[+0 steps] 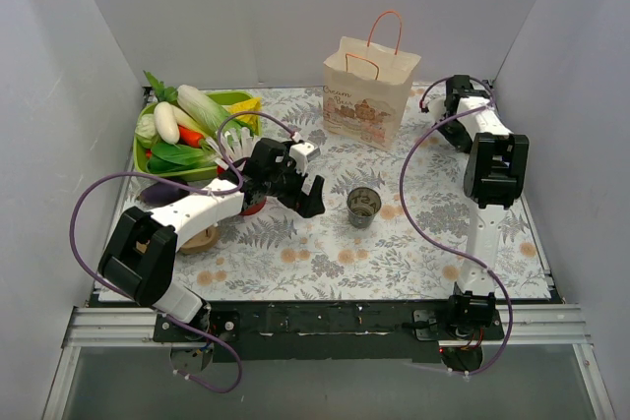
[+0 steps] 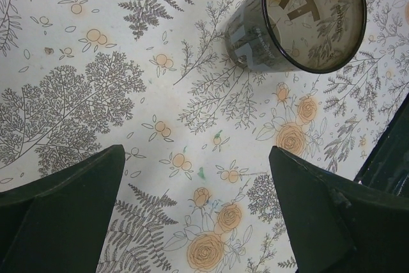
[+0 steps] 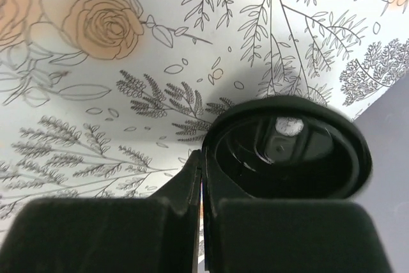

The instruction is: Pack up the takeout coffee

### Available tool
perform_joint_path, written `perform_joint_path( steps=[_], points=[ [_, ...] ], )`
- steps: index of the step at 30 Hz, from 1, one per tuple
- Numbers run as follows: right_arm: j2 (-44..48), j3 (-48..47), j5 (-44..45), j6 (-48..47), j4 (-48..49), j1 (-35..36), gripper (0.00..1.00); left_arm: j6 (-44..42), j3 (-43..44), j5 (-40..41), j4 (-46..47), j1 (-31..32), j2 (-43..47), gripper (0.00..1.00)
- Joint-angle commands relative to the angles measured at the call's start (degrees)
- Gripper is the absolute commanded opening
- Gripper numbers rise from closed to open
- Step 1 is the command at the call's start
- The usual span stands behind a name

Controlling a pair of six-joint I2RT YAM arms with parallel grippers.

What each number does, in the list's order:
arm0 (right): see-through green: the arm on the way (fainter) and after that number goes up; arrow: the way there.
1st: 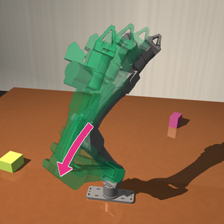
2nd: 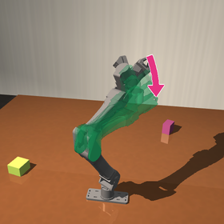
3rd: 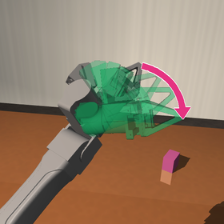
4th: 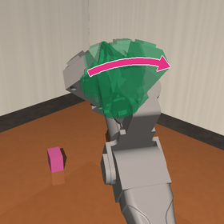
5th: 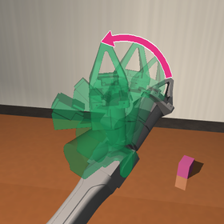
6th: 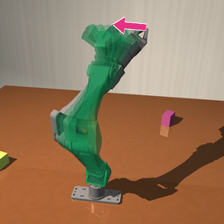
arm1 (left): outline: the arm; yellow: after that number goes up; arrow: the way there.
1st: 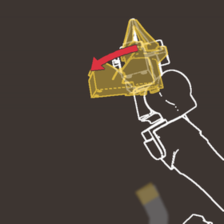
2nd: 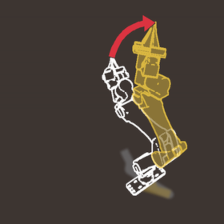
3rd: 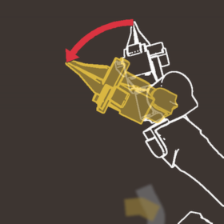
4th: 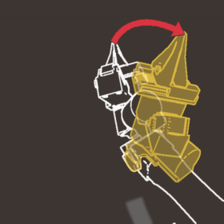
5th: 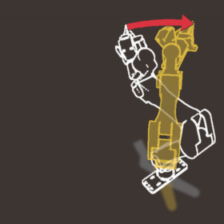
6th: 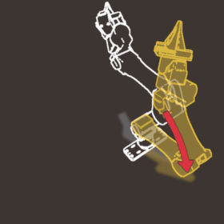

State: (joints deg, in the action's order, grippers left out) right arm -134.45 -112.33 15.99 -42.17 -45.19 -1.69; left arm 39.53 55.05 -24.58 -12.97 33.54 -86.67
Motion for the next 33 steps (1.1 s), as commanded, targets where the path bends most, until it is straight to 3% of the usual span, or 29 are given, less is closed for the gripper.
perform_joint_path(
  steps=[1,7,13,15,19,33],
  points=[
    [6.57,0.1,-3.68,1.39,-2.0,0.55,0.01,0.37,-0.9,-0.91,1.46,-0.14,2.65,0.98],
    [11.05,0.88,-9.48,4.37,-6.75,1.43,0.01,0.29,-1.34,-0.73,1.72,-0.14,3.09,0.98],
    [11.68,2.56,-8.53,6.4,-5.62,1.61,0.03,0.9,-1.17,-1.44,2.34,-0.23,2.21,0.98],
    [9.66,1.42,-5.72,7.01,-5.43,1.61,0.23,0.81,-0.73,-1.53,2.25,-0.14,2.04,0.98],
    [6.66,-1.83,-3.51,7.11,-5.17,1.61,0.39,0.64,-0.38,-1.35,1.72,-0.23,1.95,0.98],
    [0.95,-5.09,2.11,4.82,-2.19,1.61,0.41,0.29,-0.47,-1.0,0.84,-0.23,2.04,0.98]
  ],
)
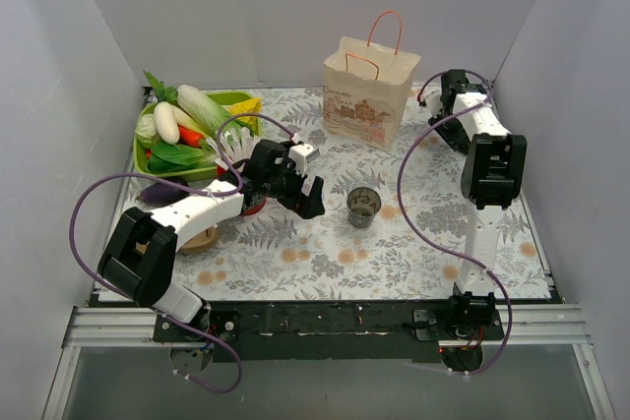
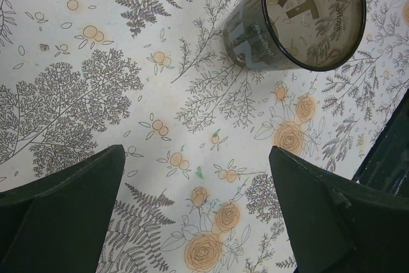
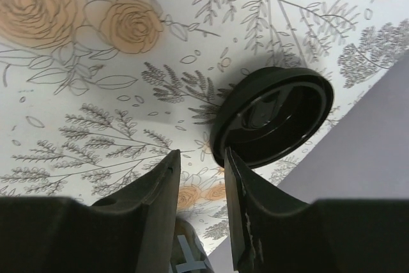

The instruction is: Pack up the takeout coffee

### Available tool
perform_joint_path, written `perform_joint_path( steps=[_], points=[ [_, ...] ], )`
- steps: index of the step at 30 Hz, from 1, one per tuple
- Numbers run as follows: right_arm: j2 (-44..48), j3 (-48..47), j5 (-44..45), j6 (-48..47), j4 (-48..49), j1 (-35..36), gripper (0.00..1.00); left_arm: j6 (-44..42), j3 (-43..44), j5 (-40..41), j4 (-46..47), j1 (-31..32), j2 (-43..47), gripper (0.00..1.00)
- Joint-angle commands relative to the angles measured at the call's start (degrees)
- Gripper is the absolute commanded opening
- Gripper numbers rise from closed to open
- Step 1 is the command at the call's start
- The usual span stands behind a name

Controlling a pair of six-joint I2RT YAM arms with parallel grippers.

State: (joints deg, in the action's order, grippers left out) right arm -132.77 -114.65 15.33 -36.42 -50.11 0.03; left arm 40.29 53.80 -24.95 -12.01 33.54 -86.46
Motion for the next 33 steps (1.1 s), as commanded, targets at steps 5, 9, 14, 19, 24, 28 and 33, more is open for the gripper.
perform_joint_path(
  steps=[5,9,14,19,24,28,33],
  points=[
    [-1.26,-2.77,3.83,-2.24,4.58,-0.12,0.41,-0.39,1.13,-0.71,-0.03,-0.23,1.2,0.98],
    [-3.36,-4.44,3.92,-2.69,3.44,-0.12,0.4,-0.48,1.66,-0.45,-0.21,-0.14,0.85,0.98],
    [-4.95,-5.23,4.0,-3.04,2.39,-0.3,0.36,-0.83,1.92,-0.1,-0.82,-0.14,0.85,0.98],
    [-5.66,-5.93,3.92,-3.39,1.5,-0.74,0.29,-0.92,1.92,-0.1,-1.0,-0.23,0.85,0.98],
    [-4.35,-6.73,2.78,-2.87,0.01,-1.0,0.09,-0.83,2.45,-0.19,-0.91,-0.14,0.67,0.98],
    [0.22,-5.23,-0.03,-1.2,-1.48,-0.83,0.03,-0.92,2.89,0.16,-0.47,-0.14,1.29,0.98],
    [9.25,-3.57,-11.69,3.02,-9.81,-0.12,0.01,-7.58,3.77,0.43,-0.3,-0.23,4.7,0.98]
  ],
)
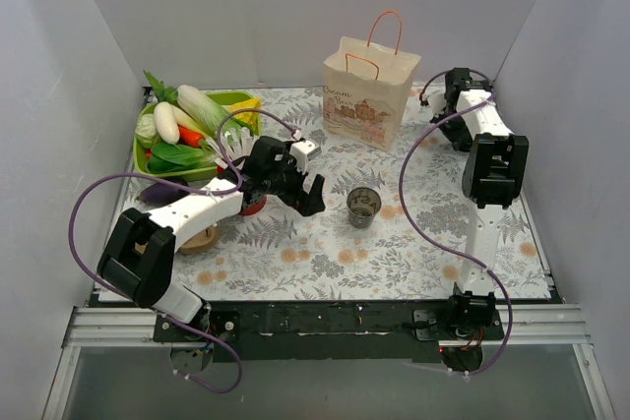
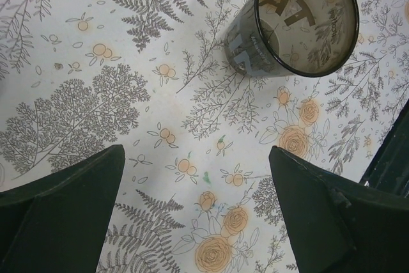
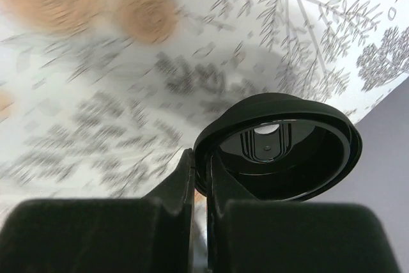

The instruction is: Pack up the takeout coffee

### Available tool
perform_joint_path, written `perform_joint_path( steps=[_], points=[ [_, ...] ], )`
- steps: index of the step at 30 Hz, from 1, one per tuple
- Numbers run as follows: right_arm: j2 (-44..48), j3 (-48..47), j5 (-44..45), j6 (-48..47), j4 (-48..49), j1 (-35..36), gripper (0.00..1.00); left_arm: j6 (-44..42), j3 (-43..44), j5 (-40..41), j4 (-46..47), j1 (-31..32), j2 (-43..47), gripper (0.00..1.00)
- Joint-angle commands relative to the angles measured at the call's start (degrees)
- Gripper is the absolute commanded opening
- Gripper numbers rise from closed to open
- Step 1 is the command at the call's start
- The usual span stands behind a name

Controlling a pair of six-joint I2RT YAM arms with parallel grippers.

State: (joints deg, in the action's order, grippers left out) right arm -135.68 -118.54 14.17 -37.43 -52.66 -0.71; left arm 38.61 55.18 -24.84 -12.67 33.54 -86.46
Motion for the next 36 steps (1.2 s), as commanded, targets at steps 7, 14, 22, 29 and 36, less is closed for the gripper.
perform_joint_path(
  steps=[7,14,22,29,36],
  points=[
    [25.71,7.09,-36.37,5.36,-16.13,2.29,0.01,-24.27,-1.12,-5.74,8.44,-0.05,13.49,0.98],
    [37.21,13.5,-67.38,-4.31,-22.4,2.64,0.01,-43.61,5.97,-18.48,7.66,0.12,12.46,0.96],
    [42.77,23.18,-78.51,-4.14,-22.39,13.26,0.01,-57.05,16.18,-25.33,5.48,1.44,4.9,0.93],
    [42.87,23.27,-79.21,-4.06,-22.39,21.45,0.01,-73.91,18.91,-30.61,-4.37,2.76,4.72,0.93],
    [42.69,22.92,-78.51,-3.7,-22.39,23.12,0.01,-87.12,21.46,-27.73,-17.13,4.25,2.87,0.84]
  ],
)
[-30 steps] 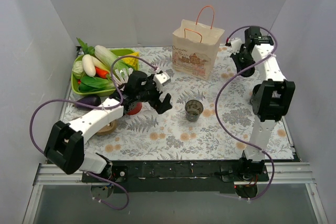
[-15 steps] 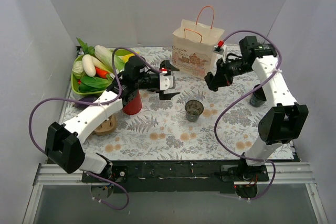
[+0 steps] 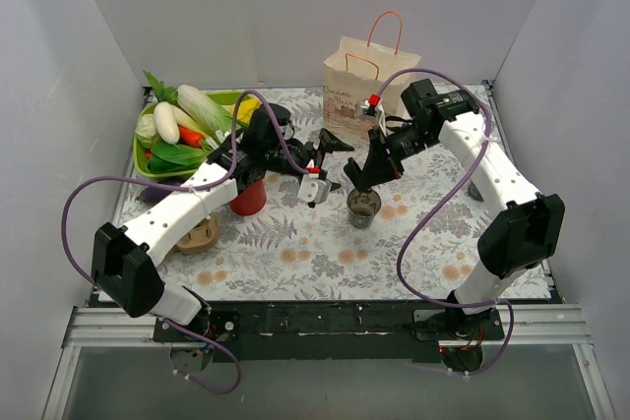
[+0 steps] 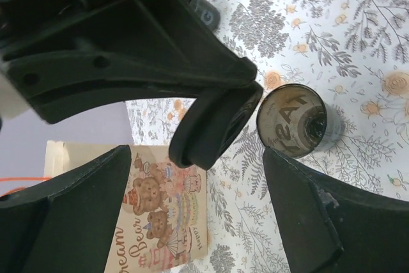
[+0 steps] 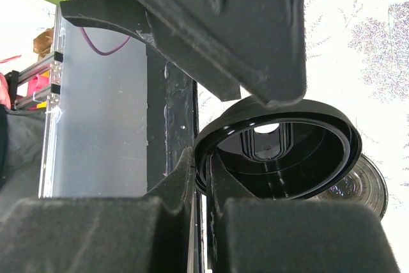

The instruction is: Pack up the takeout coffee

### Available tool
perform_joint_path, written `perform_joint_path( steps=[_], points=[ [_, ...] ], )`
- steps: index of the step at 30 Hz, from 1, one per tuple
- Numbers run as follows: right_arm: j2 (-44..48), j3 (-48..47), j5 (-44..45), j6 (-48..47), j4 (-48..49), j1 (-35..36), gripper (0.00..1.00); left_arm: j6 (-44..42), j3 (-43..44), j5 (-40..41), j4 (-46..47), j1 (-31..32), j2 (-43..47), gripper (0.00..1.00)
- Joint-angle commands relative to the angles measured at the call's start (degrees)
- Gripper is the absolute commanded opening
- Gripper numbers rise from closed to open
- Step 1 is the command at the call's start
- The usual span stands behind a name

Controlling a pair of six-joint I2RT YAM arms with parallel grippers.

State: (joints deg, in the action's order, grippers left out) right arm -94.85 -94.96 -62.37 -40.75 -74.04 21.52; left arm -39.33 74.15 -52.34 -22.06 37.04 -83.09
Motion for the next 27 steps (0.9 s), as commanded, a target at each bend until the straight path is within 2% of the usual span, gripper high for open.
perform_joint_path(
  steps=[1,7,11,12,15,21,22,23,24,27],
  points=[
    [1.95,-0.41,-1.79,-0.38,-0.93,1.07,0.01,-10.05,2.75,-0.05,-7.82,0.93,-0.93,0.82],
    [1.33,-0.58,-0.83,-0.12,-0.93,1.77,0.01,-11.73,4.86,1.44,-7.82,1.55,-3.22,0.74],
    [0.81,-1.46,0.14,0.23,-0.93,2.48,0.01,-13.04,6.27,2.59,-9.31,1.81,-4.54,0.61],
    [0.81,-1.46,0.4,0.23,-0.93,2.56,0.01,-13.23,6.62,2.76,-10.44,1.9,-5.06,0.54],
    [0.72,-1.11,1.2,0.76,-0.58,2.74,0.01,-13.05,8.03,2.77,-12.29,1.99,-5.42,0.48],
    [0.63,-1.19,2.95,3.57,1.0,2.74,0.02,-11.3,8.73,2.24,-14.67,2.34,-5.42,0.28],
    [0.46,-2.24,3.39,3.57,0.83,2.65,0.02,-10.6,8.73,2.15,-15.02,2.51,-5.24,0.19],
    [0.02,-2.77,3.74,3.66,0.57,2.56,0.04,-10.24,8.64,2.06,-15.37,2.51,-5.07,0.13],
    [-0.25,-3.56,4.62,3.66,0.48,2.56,0.08,-9.8,8.56,1.71,-15.81,2.51,-5.07,0.02],
    [-1.83,-9.18,6.46,3.67,-0.84,1.69,0.25,-5.86,7.33,1.27,-14.94,2.69,-4.28,0.0]
  ],
)
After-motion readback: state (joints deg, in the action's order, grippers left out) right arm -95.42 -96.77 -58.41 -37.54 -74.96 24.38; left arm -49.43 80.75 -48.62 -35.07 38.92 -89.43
